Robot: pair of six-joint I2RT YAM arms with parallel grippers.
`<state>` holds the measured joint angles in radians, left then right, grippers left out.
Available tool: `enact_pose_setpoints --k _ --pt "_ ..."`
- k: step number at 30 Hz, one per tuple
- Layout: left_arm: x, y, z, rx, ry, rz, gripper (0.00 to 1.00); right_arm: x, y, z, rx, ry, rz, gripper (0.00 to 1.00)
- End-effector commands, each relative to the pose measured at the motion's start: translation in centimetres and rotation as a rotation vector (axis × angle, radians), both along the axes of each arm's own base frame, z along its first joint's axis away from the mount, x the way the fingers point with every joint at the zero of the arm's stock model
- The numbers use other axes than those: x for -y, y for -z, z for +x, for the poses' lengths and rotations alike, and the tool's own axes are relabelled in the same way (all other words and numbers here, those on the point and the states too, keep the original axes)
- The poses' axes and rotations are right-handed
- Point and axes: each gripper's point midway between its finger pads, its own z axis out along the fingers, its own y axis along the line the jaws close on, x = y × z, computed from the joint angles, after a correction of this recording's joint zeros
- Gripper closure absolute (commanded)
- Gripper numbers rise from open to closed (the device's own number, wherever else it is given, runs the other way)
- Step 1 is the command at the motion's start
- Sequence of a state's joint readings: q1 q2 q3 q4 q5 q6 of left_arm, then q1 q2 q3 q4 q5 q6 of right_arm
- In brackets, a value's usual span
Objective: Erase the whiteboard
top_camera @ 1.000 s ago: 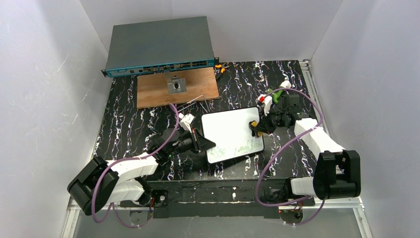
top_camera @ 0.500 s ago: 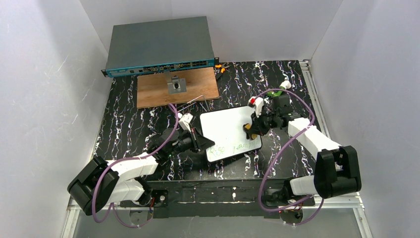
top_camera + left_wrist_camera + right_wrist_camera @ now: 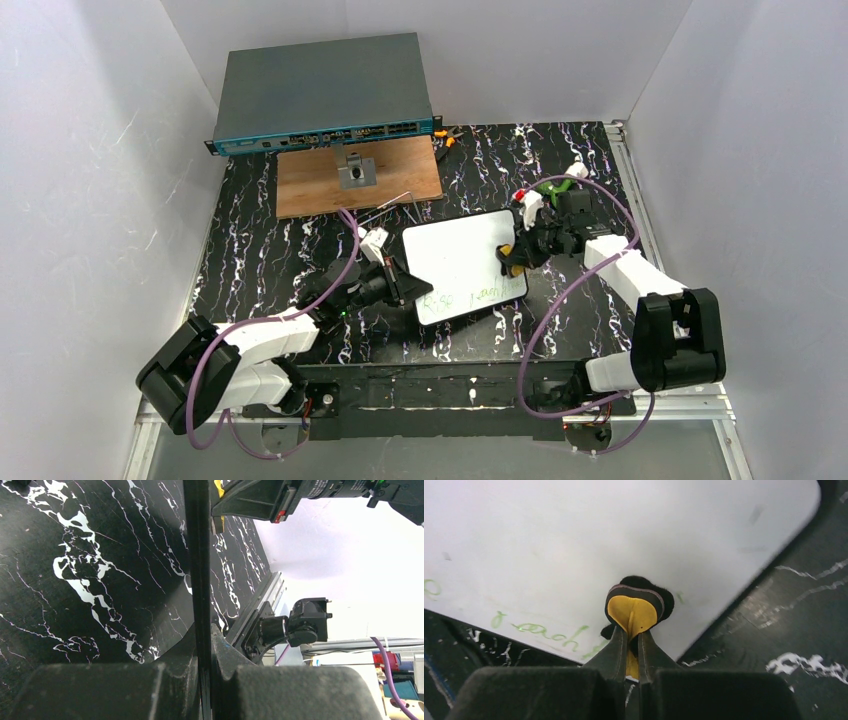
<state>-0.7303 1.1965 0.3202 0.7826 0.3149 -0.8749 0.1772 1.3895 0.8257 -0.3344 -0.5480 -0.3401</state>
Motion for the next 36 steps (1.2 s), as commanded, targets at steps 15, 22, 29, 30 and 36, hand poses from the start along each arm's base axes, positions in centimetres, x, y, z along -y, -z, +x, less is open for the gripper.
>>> enact_pose_setpoints --k 15,22,29,30,36 --pt "1.1 -4.5 -0.5 0.146 0.072 -0.109 1.0 3.0 -0.5 5.3 0.05 0.239 -0.099 0.99" --pt "1.1 -4.5 -0.4 0.144 0.07 -0.111 1.0 0.6 -0.3 -0.2 0.005 -0.009 -0.003 0.99" --pt "1.1 -4.5 -0.4 0.147 0.071 -0.115 1.0 -0.9 0.2 -3.9 -0.056 -0.15 0.037 0.99" --pt "1.1 -4.5 -0.4 0.147 0.071 -0.116 1.0 -0.9 0.1 -3.6 -0.042 -0.143 0.035 0.99" --pt "1.3 -4.6 -0.5 0.143 0.084 -0.121 1.0 -0.5 -3.6 2.4 0.097 0.001 0.009 0.99"
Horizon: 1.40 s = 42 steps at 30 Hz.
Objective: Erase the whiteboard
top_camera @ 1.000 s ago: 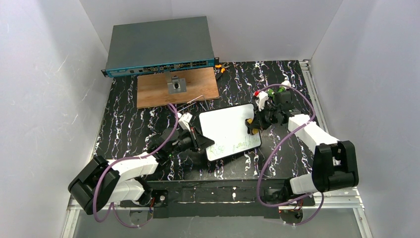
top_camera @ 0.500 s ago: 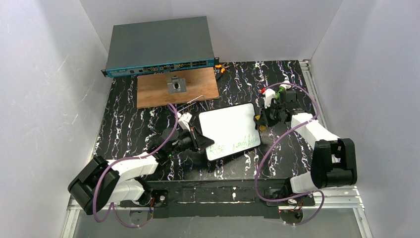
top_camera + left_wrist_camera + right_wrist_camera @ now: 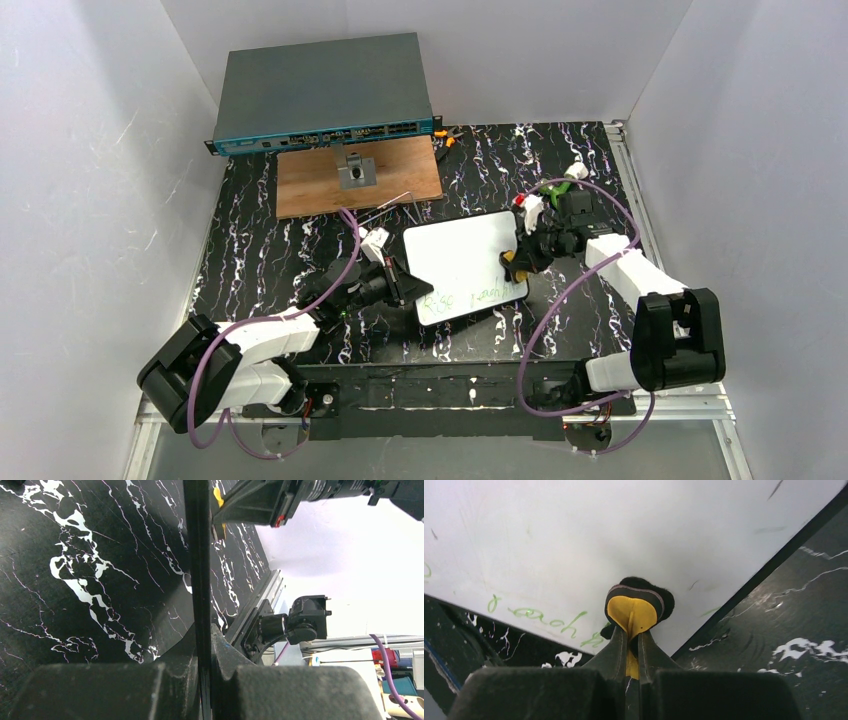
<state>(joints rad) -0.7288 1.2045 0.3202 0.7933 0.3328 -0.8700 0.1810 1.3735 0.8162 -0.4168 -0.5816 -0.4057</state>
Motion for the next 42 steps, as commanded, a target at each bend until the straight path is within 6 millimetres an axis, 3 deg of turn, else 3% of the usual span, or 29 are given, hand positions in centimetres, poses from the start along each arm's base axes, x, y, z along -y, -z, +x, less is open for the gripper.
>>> enact_pose_setpoints --k 1,6,9,18,23,27,31,35,38,42 --pt "1.2 -4.7 -0.4 0.14 0.068 -0.119 1.0 -0.2 -4.3 5.6 0.141 0.103 0.006 0.99" --pt "0.9 -4.7 -0.5 0.145 0.061 -0.109 1.0 1.2 -4.6 9.4 0.16 0.228 -0.051 0.99" --pt "0.8 -4.6 -0.5 0.149 0.057 -0.107 1.0 2.1 -3.4 9.5 0.112 0.25 -0.074 0.99" --pt "1.1 -4.3 -0.3 0.145 0.06 -0.109 1.0 1.2 0.6 0.3 0.056 -0.075 -0.044 0.99" --pt "1.2 -4.3 -0.2 0.142 0.062 -0.113 1.0 1.3 1.6 -2.3 0.055 -0.167 -0.063 0.99" --pt "1.2 -4.3 -0.3 0.138 0.064 -0.114 1.0 1.3 0.8 -0.3 0.072 -0.102 -0.071 0.99" --pt "1.0 -4.5 -0.4 0.144 0.062 -0.11 1.0 1.9 -1.1 4.3 0.082 0.068 -0.09 0.99" --pt "0.8 -4.7 -0.5 0.15 0.059 -0.107 1.0 2.6 -2.3 7.4 0.095 0.184 -0.103 0.99" --pt "0.6 -4.7 -0.5 0.156 0.054 -0.104 1.0 2.9 -2.2 8.1 0.081 0.216 -0.117 0.99" --pt "0.6 -4.6 -0.6 0.157 0.052 -0.103 1.0 2.7 -1.1 6.3 0.029 0.159 -0.117 0.99"
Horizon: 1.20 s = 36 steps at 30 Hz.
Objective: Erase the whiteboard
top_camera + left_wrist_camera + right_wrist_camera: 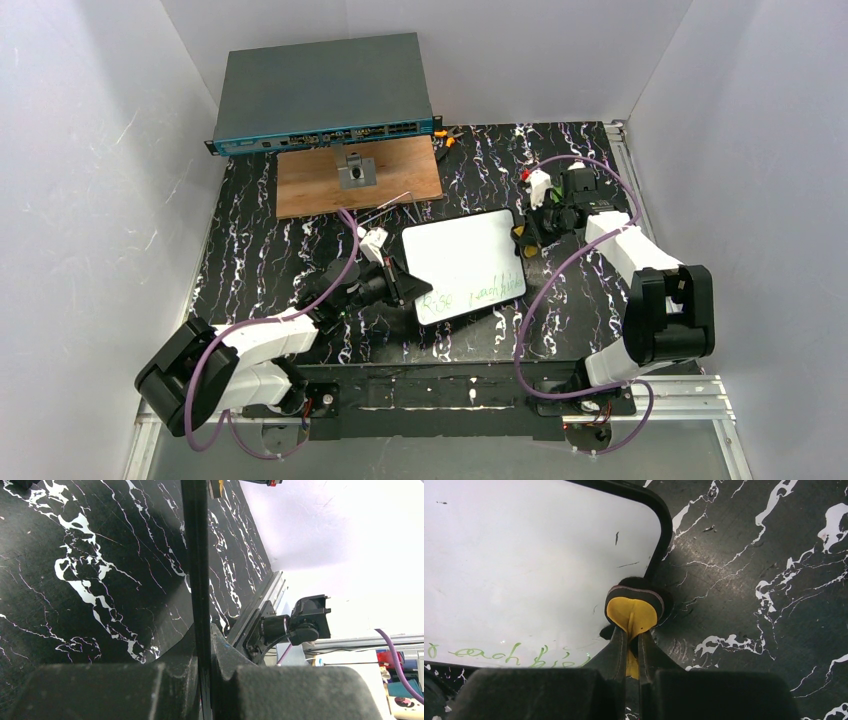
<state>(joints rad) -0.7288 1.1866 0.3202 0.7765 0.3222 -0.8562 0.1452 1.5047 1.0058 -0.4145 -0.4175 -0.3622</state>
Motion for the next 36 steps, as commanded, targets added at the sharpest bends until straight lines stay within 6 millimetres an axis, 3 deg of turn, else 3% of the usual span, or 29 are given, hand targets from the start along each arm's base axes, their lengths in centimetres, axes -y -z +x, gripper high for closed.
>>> enact_pose_setpoints --k 1,3,7,10,13,15,19,22,27,32,36 --pt "0.8 -4.4 -0.6 0.142 0.059 -0.109 1.0 0.1 0.7 -1.0 -0.05 -0.011 -0.007 0.99" --pt "0.8 -4.4 -0.5 0.144 0.058 -0.11 1.0 0.3 1.6 -2.7 -0.094 -0.042 -0.016 0.99" --pt "1.0 -4.3 -0.4 0.136 0.061 -0.114 1.0 0.1 2.5 -7.9 -0.186 -0.143 -0.005 0.99" --pt "1.0 -4.4 -0.4 0.136 0.061 -0.115 1.0 -0.8 2.9 -9.7 -0.266 -0.197 0.024 0.99" --pt "1.0 -4.5 -0.4 0.138 0.063 -0.113 1.0 -2.9 1.4 -10.1 -0.236 -0.272 0.071 0.99" --pt "1.0 -4.5 -0.4 0.136 0.064 -0.112 1.0 -4.5 -0.9 -9.1 -0.164 -0.313 0.106 0.99" --pt "1.1 -4.6 -0.4 0.134 0.065 -0.111 1.0 -5.9 -3.7 -7.6 -0.077 -0.338 0.137 0.99" --pt "1.1 -4.7 -0.4 0.137 0.066 -0.11 1.0 -5.7 -4.6 -5.2 -0.008 -0.274 0.1 0.99" --pt "1.0 -4.7 -0.4 0.141 0.064 -0.104 1.0 -2.4 -2.7 -1.7 0.017 -0.091 -0.035 0.99" --pt "1.0 -4.7 -0.4 0.144 0.066 -0.106 1.0 0.0 -0.6 -1.6 -0.051 -0.019 -0.085 0.99" --pt "1.0 -4.6 -0.4 0.144 0.065 -0.105 1.0 1.1 0.9 -2.8 -0.104 -0.028 -0.111 0.99"
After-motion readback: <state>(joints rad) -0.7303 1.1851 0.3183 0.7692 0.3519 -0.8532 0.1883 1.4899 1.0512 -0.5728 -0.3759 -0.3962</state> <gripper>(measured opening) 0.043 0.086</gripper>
